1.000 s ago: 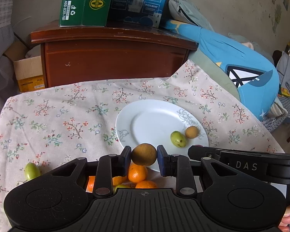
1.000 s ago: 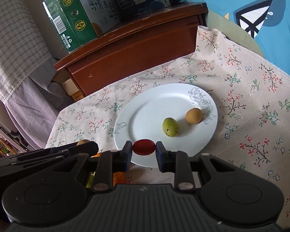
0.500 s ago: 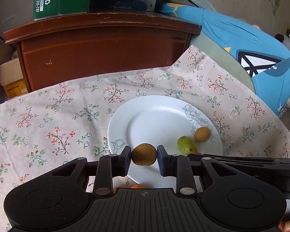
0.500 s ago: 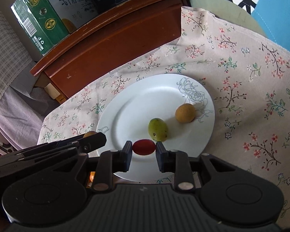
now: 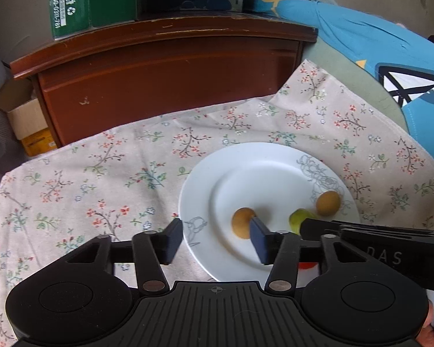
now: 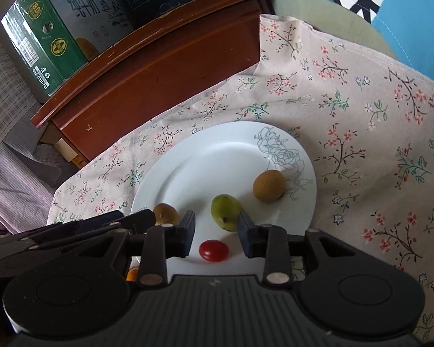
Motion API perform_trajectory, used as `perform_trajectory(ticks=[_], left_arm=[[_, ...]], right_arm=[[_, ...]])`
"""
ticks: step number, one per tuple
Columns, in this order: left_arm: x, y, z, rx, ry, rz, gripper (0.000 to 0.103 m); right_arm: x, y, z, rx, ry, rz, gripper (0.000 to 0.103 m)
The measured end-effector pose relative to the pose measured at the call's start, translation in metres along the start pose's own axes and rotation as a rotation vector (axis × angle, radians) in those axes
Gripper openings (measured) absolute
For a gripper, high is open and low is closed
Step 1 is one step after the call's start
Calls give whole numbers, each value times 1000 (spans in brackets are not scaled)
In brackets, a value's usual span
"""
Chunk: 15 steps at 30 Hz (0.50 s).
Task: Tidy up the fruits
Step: 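Carry the tomato and brown fruit onto the white plate and open both grippers, then withdraw both grippers from the plate toward the fruit cluster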
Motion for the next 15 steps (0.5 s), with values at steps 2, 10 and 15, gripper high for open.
perform_trajectory(ticks=[2,10,15], left_arm=[[4,5,-2,-6,-10,-36,69],[24,18,1,7,1,-68,79],[43,25,14,15,4,-89,84]], right_arm=[[2,0,-1,-7,-7,0,39],[17,12,2,51,-30,-8,47],[27,18,13,78,-16,-22,51]])
Point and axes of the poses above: each gripper's, at about its wrist camera, not at the fingertips, and x roughly against the way its jaws point, y to its left, z to its underside, the point moved 8 cm from there along -x, roughly the way its jaws point, and after that the axes turned 6 degrees about -x, right-handed, at the moved point
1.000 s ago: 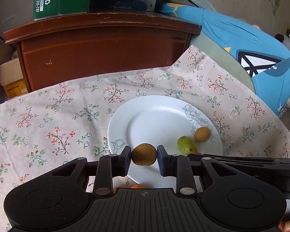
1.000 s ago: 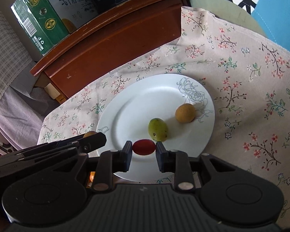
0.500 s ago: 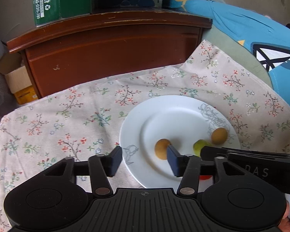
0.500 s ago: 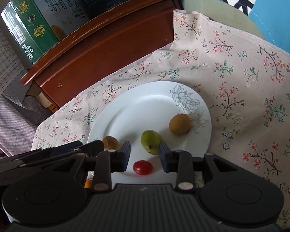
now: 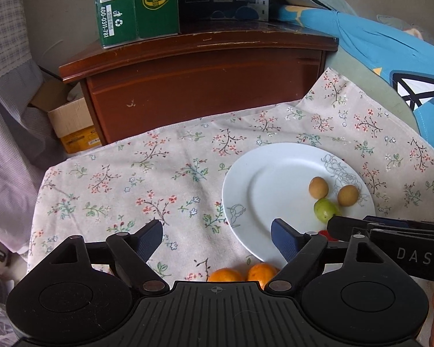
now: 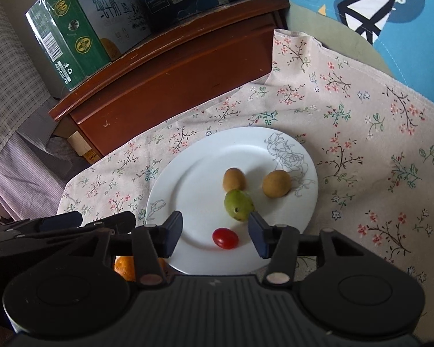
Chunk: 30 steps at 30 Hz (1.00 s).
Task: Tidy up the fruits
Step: 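Withdraw both grippers from the plate toward the fruit cluster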
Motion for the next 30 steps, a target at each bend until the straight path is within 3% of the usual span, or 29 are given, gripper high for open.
perform_trajectory(ticks=[9,20,30], left_arm=[[27,28,21,50,5,-27,85],[50,65,60,227,38,-47,85],[57,63,87,219,62,-59,85]], right_arm=[[17,6,20,25,11,-16,52],[31,36,67,136,75,-98,52],[23,57,95,240,113,-142,49]])
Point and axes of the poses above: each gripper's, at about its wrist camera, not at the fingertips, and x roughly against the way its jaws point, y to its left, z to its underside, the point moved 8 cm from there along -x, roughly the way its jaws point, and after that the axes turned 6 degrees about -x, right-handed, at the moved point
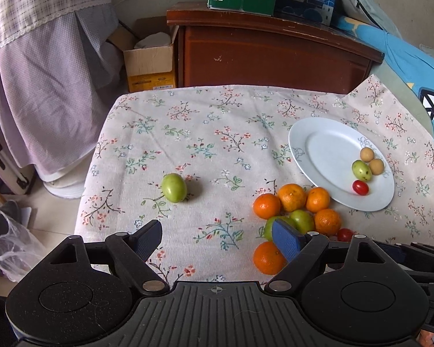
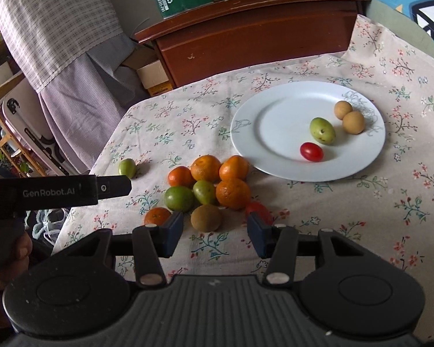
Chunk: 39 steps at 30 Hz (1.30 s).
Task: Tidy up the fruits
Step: 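Withdraw both grippers from the plate toward the fruit cluster, then grasp a brown fruit with right gripper while left gripper grasps an orange tangerine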
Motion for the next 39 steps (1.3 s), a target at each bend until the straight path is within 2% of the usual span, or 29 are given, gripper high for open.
perform_trajectory(ticks=[11,15,20,28,32,39], left_arm=[[-5,7,10,11,6,-10,82],[-8,3,14,3,18,-2,82],[-9,-3,17,-26,19,10,82],[-14,-22,25,-81,34,61,75],[-16,-35,28,-119,27,94,70],[-27,-48,34,-156,40,110,44]], right_arm=[[-25,7,3,45,29,3,42],[-31,8,6,72,29,15,29],[-27,7,6,77,37,10,29],[-4,1,4,67,28,44,29],[5,-4,-1,42,6,55,29],[11,-13,-3,-3,-8,75,29]])
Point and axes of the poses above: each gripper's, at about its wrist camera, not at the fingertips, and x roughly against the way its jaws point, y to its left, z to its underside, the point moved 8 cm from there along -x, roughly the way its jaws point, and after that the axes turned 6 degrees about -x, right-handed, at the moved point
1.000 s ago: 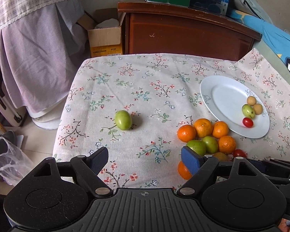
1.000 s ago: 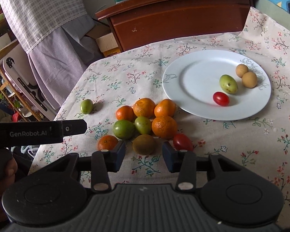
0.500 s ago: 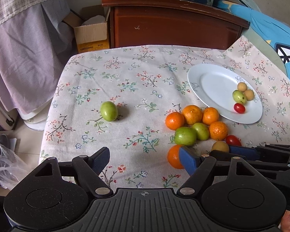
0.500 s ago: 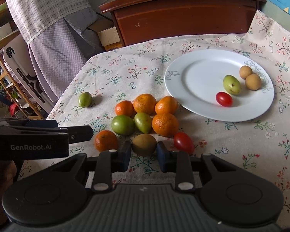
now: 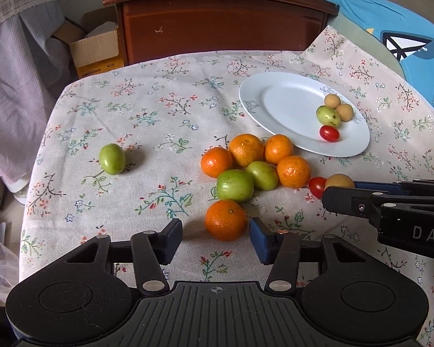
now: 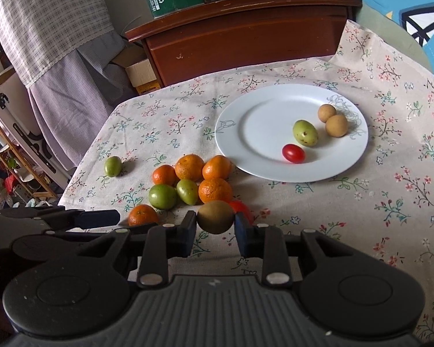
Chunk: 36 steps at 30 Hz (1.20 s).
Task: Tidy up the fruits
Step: 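Grasp a brown fruit with right gripper while left gripper grasps an orange tangerine, then carry the brown fruit with right gripper while left gripper carries the tangerine over the plate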
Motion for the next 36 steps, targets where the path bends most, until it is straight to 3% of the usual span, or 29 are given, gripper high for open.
perform_trajectory(ticks=[7,14,24,36], left_arm=[[-3,-6,-2,-37,-14,13,29],[2,-9,-2,-22,-22,43,29],[21,-11,-16,-13,-101,50,29],[31,-15,-50,13,-170,94,29]], right_arm=[[-1,-2,0,-13,6,4,29],[-3,-4,2,-25,13,5,29],[1,-6,-3,-40,-3,-6,29],[14,-11,-31,-61,-73,-25,29]])
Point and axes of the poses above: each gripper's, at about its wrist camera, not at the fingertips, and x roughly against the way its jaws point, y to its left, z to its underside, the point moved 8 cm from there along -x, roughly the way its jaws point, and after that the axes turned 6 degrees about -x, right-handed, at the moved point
